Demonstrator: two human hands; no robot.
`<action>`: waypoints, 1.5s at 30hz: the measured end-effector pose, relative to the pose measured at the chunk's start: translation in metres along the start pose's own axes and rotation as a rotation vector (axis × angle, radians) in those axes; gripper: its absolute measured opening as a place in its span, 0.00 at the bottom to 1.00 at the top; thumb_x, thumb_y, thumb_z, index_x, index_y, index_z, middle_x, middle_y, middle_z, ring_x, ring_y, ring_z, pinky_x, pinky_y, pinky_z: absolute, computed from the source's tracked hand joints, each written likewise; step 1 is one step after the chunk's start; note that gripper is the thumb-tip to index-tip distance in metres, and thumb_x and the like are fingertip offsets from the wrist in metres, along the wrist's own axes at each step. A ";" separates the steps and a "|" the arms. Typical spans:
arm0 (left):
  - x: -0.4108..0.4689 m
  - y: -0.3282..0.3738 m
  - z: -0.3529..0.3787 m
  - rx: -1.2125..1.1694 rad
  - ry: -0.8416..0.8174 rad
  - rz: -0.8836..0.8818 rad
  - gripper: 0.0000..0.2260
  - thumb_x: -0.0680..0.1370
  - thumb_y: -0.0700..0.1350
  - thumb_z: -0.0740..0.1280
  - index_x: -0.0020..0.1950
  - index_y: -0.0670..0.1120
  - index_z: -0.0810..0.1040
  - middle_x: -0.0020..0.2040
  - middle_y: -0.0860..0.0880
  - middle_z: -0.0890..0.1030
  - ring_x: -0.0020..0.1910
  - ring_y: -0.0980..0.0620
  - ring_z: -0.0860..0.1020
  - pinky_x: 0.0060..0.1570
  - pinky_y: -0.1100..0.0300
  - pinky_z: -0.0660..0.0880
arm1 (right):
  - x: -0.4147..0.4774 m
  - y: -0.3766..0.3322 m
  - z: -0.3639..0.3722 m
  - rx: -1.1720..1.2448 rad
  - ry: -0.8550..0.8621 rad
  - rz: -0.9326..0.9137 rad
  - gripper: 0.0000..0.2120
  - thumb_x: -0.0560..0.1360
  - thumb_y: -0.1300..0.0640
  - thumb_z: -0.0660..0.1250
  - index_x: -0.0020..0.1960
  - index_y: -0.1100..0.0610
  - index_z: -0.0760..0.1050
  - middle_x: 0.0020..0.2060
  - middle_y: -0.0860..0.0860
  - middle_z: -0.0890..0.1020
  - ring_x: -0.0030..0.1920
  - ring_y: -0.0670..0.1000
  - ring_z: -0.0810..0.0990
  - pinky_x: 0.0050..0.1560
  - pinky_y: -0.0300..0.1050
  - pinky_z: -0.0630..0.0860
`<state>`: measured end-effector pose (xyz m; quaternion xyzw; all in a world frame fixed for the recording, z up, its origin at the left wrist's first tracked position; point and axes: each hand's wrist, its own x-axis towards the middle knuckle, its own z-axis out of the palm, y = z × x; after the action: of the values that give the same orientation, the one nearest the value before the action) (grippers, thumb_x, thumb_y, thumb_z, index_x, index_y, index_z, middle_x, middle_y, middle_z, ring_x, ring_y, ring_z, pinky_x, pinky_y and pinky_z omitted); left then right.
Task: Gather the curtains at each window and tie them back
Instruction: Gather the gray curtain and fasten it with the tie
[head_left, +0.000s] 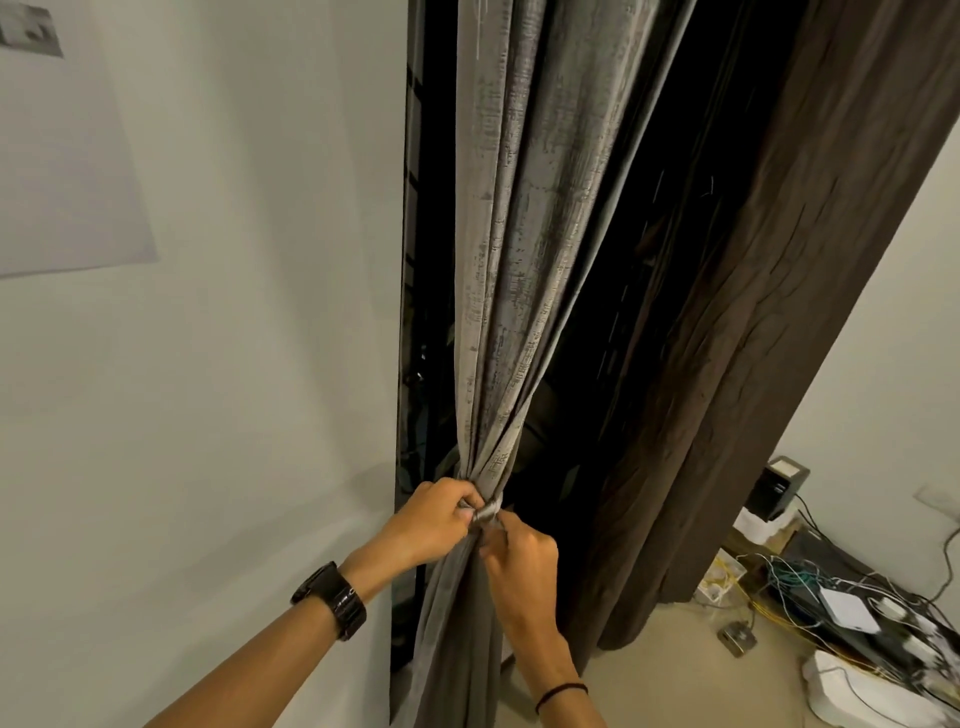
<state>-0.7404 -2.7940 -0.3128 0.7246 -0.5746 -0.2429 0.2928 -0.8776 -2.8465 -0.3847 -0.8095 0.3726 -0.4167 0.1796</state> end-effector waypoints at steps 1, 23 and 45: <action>-0.003 -0.001 0.000 -0.015 0.055 0.032 0.08 0.83 0.39 0.63 0.58 0.49 0.78 0.42 0.50 0.81 0.43 0.52 0.82 0.46 0.53 0.80 | 0.003 0.006 -0.003 -0.085 0.003 -0.039 0.08 0.76 0.65 0.69 0.41 0.55 0.79 0.31 0.46 0.79 0.28 0.47 0.77 0.29 0.39 0.75; 0.004 0.056 -0.055 -0.213 0.433 0.184 0.27 0.73 0.57 0.77 0.66 0.67 0.67 0.54 0.63 0.82 0.53 0.66 0.81 0.52 0.73 0.77 | 0.087 -0.053 -0.103 0.471 -0.232 -0.002 0.21 0.77 0.54 0.74 0.67 0.42 0.74 0.57 0.34 0.83 0.59 0.36 0.81 0.55 0.32 0.77; 0.008 0.179 -0.073 -0.025 1.167 0.574 0.46 0.64 0.45 0.75 0.78 0.42 0.58 0.79 0.33 0.60 0.74 0.33 0.64 0.73 0.47 0.63 | 0.187 -0.092 -0.162 0.406 -0.193 -0.132 0.17 0.81 0.54 0.64 0.70 0.48 0.74 0.63 0.42 0.82 0.64 0.43 0.79 0.67 0.48 0.77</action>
<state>-0.8122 -2.8210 -0.1352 0.5515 -0.4890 0.2721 0.6187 -0.8966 -2.9238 -0.1333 -0.8155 0.2083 -0.4147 0.3459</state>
